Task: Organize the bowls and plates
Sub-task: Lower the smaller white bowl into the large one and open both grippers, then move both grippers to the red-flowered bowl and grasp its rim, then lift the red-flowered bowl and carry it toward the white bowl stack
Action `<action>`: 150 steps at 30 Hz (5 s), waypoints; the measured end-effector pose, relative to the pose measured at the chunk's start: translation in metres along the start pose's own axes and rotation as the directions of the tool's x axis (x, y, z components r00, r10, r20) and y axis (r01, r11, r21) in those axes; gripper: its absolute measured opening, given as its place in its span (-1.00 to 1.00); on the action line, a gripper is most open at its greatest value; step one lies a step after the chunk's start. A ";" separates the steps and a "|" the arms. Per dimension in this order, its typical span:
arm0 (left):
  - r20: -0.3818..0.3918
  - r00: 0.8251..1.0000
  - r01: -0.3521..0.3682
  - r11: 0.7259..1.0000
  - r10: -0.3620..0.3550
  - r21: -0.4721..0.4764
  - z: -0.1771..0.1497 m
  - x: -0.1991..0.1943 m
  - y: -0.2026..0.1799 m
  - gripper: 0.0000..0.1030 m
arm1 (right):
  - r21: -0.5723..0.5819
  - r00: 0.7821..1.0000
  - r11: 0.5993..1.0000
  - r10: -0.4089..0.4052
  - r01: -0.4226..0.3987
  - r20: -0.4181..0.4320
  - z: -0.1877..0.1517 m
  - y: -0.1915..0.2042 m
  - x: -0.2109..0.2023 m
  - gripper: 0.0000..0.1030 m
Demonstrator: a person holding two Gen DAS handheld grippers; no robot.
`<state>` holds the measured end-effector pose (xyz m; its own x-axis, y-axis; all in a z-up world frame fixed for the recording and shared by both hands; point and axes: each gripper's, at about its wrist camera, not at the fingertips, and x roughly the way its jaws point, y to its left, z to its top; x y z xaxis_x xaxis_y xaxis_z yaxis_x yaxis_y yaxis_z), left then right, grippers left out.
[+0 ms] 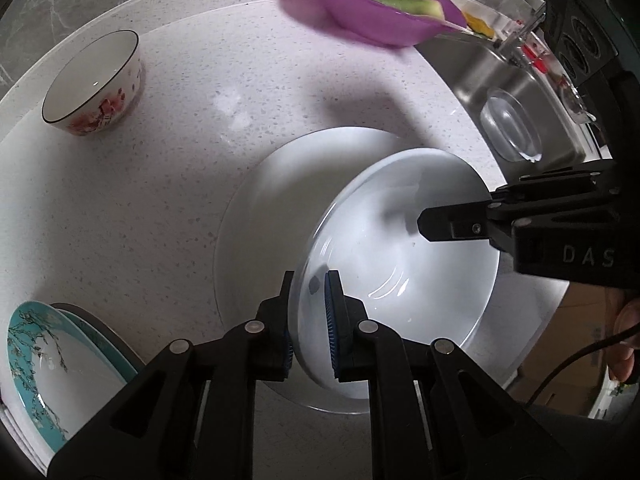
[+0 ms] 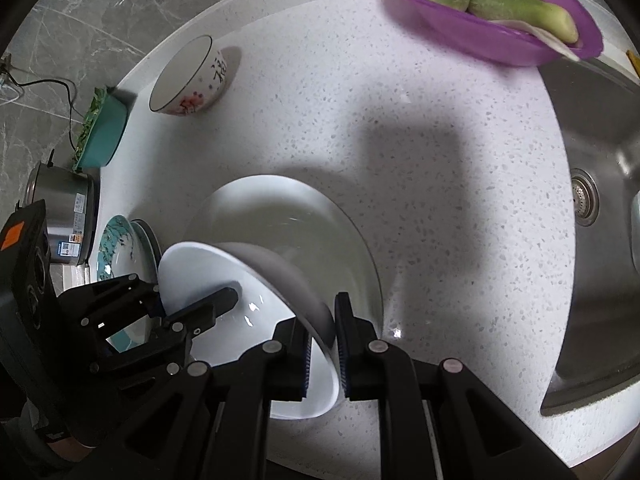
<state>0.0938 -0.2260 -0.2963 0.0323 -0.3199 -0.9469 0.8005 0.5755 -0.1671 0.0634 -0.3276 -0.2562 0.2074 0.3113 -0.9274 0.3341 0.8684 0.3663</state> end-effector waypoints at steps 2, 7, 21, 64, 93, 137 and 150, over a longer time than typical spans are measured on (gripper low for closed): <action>-0.002 1.000 -0.002 1.000 0.002 -0.011 -0.001 0.003 0.004 -0.64 | -0.006 1.000 1.000 -0.004 0.004 -0.004 0.002 0.003 0.005 -0.73; 0.005 1.000 0.025 1.000 -0.025 -0.011 0.000 0.007 0.005 -0.18 | -0.025 1.000 0.999 -0.020 0.020 -0.011 0.003 0.010 0.012 -0.74; 0.093 0.993 0.077 0.997 -0.077 0.008 0.010 -0.013 0.009 0.42 | -0.013 1.000 1.000 -0.025 0.025 -0.001 0.003 0.007 0.015 -0.72; 0.196 0.974 -0.029 0.917 0.116 -0.397 0.100 -0.078 0.280 0.99 | 0.046 0.886 0.906 0.399 -0.420 0.235 0.160 0.060 -0.043 0.82; 0.086 0.996 0.045 0.934 -0.015 -0.354 0.158 0.035 0.295 -0.70 | 0.088 0.960 0.957 0.279 -0.275 -0.027 0.238 0.071 0.086 -0.60; 0.089 0.989 0.136 0.971 -0.120 -0.197 0.127 -0.036 0.124 -0.78 | 0.195 0.964 0.945 0.250 -0.263 0.090 0.133 0.029 -0.027 -0.54; 0.037 0.984 0.176 0.974 -0.173 -0.139 0.070 -0.038 0.073 -0.78 | 0.233 0.961 0.933 0.264 -0.275 0.076 0.063 0.009 -0.038 -0.52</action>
<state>0.1927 -0.2248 -0.2534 -0.0844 -0.4422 -0.8929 0.7026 0.6090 -0.3680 0.1165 -0.3561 -0.2129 0.3575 0.4997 -0.7890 0.4686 0.6347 0.6144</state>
